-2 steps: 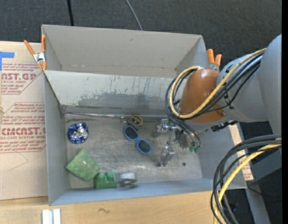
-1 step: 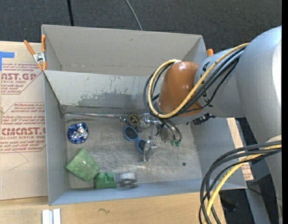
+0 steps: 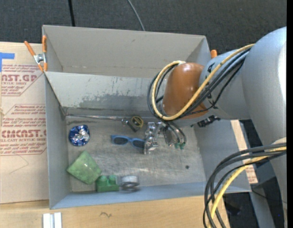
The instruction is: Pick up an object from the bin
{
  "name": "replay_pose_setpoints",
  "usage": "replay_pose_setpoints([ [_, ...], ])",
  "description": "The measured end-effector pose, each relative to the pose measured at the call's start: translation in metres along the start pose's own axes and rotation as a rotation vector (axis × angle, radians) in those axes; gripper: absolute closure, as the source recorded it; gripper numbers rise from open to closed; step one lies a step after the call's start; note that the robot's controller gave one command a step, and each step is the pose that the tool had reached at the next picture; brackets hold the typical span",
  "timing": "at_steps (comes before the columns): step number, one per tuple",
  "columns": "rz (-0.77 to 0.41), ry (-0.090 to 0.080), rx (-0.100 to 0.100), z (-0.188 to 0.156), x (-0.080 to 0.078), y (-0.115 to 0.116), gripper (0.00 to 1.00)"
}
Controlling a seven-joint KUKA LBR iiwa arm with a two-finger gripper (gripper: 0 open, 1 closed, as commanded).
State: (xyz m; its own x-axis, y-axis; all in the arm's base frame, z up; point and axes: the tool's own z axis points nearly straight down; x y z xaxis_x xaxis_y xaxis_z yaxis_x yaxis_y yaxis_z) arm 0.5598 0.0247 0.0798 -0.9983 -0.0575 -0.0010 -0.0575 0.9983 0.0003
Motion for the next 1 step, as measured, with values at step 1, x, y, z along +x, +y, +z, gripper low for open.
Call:
replay_pose_setpoints([
  [1,-0.061,-0.011,0.0,-0.1443,-0.0291,0.0156,1.0],
])
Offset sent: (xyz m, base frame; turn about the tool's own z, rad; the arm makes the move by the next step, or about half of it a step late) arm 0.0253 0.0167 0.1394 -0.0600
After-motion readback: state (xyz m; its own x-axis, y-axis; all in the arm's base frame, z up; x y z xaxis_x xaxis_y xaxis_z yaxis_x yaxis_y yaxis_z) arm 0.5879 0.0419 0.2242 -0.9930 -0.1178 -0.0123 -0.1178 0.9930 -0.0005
